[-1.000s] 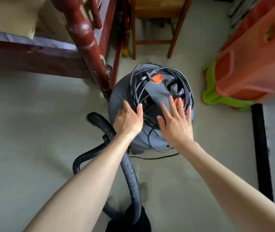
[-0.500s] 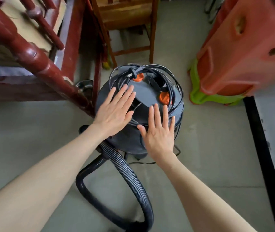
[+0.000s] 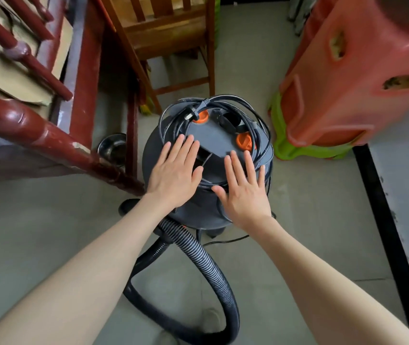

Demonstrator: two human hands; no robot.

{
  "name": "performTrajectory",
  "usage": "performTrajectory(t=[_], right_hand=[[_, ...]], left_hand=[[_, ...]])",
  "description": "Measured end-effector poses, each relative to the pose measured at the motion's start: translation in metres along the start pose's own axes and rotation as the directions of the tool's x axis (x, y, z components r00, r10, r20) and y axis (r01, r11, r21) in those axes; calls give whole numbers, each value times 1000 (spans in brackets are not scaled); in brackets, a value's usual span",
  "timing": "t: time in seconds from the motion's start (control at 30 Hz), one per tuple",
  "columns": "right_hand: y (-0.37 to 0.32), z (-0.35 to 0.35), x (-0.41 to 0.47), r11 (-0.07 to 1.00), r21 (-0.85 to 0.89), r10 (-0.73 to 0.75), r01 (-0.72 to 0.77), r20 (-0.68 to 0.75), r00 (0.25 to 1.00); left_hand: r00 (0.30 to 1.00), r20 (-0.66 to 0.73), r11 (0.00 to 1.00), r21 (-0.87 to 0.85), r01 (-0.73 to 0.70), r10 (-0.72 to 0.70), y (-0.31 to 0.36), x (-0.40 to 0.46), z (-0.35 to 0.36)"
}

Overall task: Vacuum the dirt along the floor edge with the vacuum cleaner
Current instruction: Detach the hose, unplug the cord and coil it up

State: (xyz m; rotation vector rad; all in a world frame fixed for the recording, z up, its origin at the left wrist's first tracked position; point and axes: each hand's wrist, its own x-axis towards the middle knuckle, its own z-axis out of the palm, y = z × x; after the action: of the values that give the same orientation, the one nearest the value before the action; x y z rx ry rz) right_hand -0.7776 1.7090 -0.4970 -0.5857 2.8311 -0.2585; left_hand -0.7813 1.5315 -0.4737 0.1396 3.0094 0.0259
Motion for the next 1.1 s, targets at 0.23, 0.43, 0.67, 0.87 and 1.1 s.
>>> performTrajectory(t=[0.23,0.43,0.67,0.87,1.1], right_hand=[[36,-18,44,1000,-1,-31,31,30,999],[75,-46,98,997,-28,-72,75,103,992],[99,-69,160,979,-160,-100,127,165,981],[93,-78,214,969,-191,-126,159,172,977],[83,-87,283,957,-182,-195,226,170,966]], left_hand=[[999,-7,998,-21,53,-53,12,48,1],[993,-16,992,-61,114,-115,22,99,-2],[984,-43,983,-75,170,-173,20,153,-10],[975,-51,975,-63,215,-218,-5,195,-15],[953,-30,952,-63,299,-301,-37,240,-25]])
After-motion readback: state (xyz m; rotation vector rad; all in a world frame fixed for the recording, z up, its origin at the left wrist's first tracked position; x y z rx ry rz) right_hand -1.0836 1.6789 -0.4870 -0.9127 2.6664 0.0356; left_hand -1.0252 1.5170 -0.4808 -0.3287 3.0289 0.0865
